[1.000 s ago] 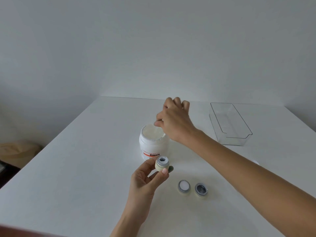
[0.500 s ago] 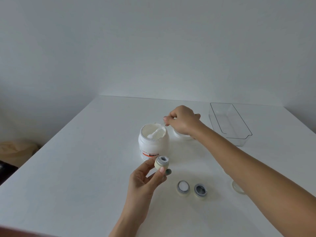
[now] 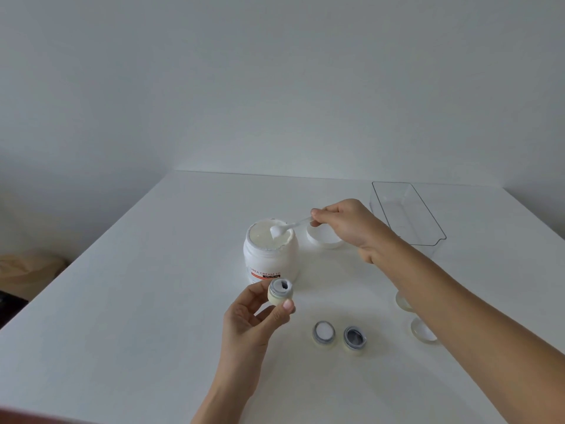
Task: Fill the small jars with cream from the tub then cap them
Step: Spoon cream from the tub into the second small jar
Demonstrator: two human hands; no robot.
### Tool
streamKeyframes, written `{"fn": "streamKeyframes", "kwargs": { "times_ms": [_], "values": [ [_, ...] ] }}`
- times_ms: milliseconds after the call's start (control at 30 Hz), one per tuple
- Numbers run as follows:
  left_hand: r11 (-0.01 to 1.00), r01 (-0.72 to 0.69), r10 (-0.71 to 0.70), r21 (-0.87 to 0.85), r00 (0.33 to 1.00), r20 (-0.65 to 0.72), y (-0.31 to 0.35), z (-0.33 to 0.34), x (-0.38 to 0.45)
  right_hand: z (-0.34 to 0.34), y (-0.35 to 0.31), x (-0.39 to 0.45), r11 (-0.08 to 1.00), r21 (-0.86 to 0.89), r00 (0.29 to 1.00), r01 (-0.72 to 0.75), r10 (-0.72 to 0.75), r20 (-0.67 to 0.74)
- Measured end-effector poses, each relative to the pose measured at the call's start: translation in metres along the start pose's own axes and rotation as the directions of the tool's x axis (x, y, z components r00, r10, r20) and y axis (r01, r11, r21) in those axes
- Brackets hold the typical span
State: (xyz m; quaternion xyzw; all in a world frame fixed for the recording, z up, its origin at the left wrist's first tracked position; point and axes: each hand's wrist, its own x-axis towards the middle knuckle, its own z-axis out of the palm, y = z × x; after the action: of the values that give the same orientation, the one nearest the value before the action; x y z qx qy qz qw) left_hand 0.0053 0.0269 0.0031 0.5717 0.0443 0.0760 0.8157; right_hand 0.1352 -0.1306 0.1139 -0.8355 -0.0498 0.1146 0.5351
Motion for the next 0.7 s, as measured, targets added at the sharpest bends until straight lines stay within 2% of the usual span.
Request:
{"fn": "streamKeyframes", "kwargs": {
  "times_ms": [100,333,533,700],
  "values": [
    [1.0,-0.003,0.003,-0.011,1.0,-0.009,-0.001,-0.001,0.001,0.0,0.007,-0.017,0.999,-0.019,1.0,0.029,-0.028,0.006],
    [1.0,-0.015,0.015,-0.011,1.0,-0.007,-0.001,-0.001,0.001,0.012,0.029,-0.042,0.975,-0.219,0.996,0.037,-0.053,-0.071],
    [1.0,-0.012,0.012,-0.01,1.0,-0.009,0.0,-0.001,0.001,0.009,0.028,-0.048,0.925,-0.37,0.971,0.087,-0.161,-0.174],
    [1.0,0.005,-0.005,0.009,1.0,-0.004,0.001,0.0,0.0,0.008,0.026,-0.057,0.908,-0.342,0.911,0.242,-0.334,-0.244]
  ]
}}
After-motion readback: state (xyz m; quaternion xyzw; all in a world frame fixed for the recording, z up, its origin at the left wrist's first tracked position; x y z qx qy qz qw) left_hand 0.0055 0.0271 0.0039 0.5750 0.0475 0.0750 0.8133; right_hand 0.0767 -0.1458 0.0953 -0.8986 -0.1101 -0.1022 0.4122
